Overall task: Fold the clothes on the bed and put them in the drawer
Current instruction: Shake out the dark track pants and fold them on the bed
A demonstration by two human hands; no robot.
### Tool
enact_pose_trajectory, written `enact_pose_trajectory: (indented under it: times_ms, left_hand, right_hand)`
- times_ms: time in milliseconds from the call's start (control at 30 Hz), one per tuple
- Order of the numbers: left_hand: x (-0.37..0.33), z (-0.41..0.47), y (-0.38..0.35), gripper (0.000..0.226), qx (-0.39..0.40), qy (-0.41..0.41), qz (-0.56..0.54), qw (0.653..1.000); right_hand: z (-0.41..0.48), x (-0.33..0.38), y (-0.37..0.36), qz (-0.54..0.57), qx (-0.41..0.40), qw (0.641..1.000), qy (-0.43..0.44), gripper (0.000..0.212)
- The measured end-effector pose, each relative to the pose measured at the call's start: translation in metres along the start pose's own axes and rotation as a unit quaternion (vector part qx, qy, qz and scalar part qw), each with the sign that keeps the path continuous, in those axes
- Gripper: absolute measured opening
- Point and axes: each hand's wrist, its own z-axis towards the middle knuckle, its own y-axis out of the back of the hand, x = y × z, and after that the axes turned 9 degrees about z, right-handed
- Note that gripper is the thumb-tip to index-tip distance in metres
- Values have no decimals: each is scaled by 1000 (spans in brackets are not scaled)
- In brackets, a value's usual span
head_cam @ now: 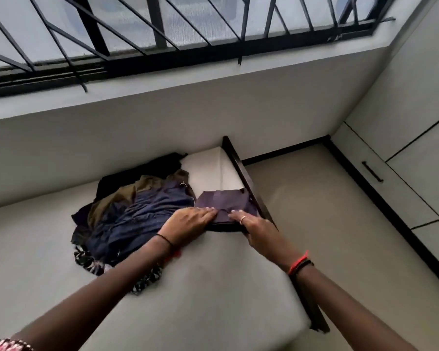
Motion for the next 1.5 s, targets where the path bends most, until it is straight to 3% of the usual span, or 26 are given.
enact_pose_trajectory:
  times_ms: [167,267,333,533,633,733,800,900,967,1033,1133,1267,1433,1500]
  left_hand:
    - [-85,-124,-138,44,111,10,-98,989]
    - [-143,-188,-199,31,165,35,-153,974]
    - [-174,-217,-223,25,175,46,-159,971]
    - [-210,-258,-249,43,218,41,-169,960]
    - [-198,-263,-253,47,305,-7,-206,930]
    - [-167,-241,-251,39,277,-43,-193,940]
    - [-139,-213,-256,34,224,-52,-195,953]
    - [-80,-157,-267,14,193,-55,-199,959]
    - [-42,-113,-274,24,223,-42,-183,957]
    - [-12,-71,-287,35,237,3,-182,954]
    - [23,-13,-310,30,281,84,-178,940]
    - [42,43,-344,44,317,116,-202,919]
    - [44,73,-379,86,458,86,-193,863]
    - [44,79,-386,90,494,77,-188,845]
  right_hand:
    - [-89,-54,-158,-33,62,997,36,38]
    - [-145,-81,-248,-46,129,990,29,35]
    - [-172,-92,-287,-58,131,990,10,28]
    - [-219,-99,-346,-77,140,987,-35,23]
    - [-212,-94,-340,-19,239,967,-86,31]
    - [-181,-97,-308,49,355,922,-144,39]
    - [-145,-112,-286,150,305,921,-191,29]
    - [-81,-150,-251,205,124,949,-205,14]
    - [-36,-179,-226,185,38,959,-213,9]
    - [9,-210,-207,160,-1,962,-221,18]
    - [67,-243,-190,139,38,959,-244,41]
    - [116,-271,-183,140,117,948,-260,61]
    - [151,-293,-194,174,202,929,-259,57]
    - [157,-297,-202,191,231,918,-262,58]
